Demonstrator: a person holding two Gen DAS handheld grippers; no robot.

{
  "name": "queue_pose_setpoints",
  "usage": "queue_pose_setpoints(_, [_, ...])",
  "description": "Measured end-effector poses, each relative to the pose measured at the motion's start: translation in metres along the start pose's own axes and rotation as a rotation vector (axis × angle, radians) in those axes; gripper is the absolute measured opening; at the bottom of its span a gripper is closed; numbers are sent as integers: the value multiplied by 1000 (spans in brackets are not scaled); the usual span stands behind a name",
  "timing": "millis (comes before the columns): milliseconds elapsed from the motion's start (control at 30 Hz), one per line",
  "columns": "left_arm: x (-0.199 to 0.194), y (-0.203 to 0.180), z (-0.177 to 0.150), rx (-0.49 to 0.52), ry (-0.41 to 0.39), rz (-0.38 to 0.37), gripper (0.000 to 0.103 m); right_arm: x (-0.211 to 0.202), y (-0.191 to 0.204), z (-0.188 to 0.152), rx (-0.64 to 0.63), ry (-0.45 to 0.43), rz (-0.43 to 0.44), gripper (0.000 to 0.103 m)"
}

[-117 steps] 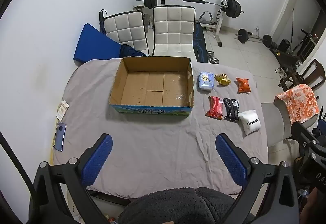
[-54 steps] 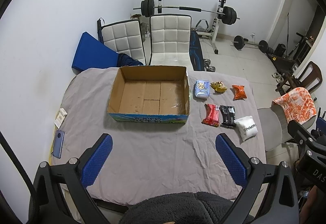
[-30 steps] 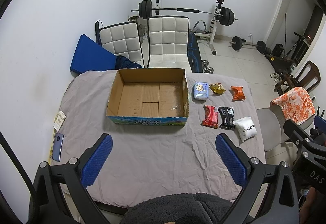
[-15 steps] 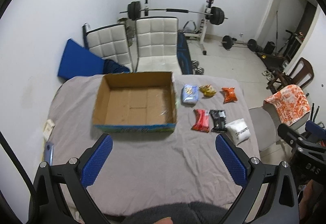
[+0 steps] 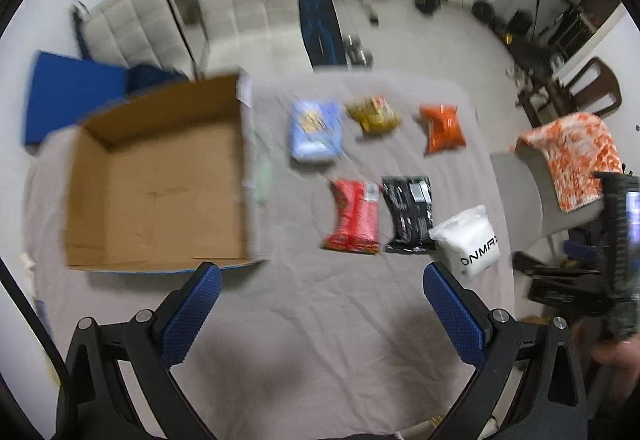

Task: Organize snacks
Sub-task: 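Grasp the white NMAX bag with the right tool while the left tool grasps the red pack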

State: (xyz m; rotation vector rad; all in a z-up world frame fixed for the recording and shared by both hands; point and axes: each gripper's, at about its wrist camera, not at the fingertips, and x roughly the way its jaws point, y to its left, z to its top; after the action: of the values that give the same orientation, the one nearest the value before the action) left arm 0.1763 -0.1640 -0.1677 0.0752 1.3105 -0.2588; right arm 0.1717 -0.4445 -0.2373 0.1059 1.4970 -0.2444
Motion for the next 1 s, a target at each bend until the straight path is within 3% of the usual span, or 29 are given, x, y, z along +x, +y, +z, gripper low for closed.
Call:
queue_pose_setpoints(167, [86,-38,29,10,111,-18,100,106,-2,27,-38,160,37,103])
queue_pose_setpoints(333, [161,-57,49,51,203,20,89,156,4,27,-85,242,63,103])
queue_pose_setpoints(467, [215,-61,54,87,307,69,88,183,-1,32,-61,264,45,103])
queue_pose_setpoints(533, [229,-60,54,84,334,77,84,195,-4,34,-34,286,51,103])
queue_pose_setpoints(600, [241,-59,54,72,359,73,73,203,-7,34,-12,304,64,94])
queue_pose_setpoints(667, [250,-56,53,55,382,55,47,210,-8,32,2,317,58,90])
queue_pose_setpoints(833, [255,-50,42,48,378,66,45,209,-12,21,30,326,56,84])
queue_pose_setpoints(1000, [243,-49,4,43,393,118,44,206,-12,-5,36,361,72,84])
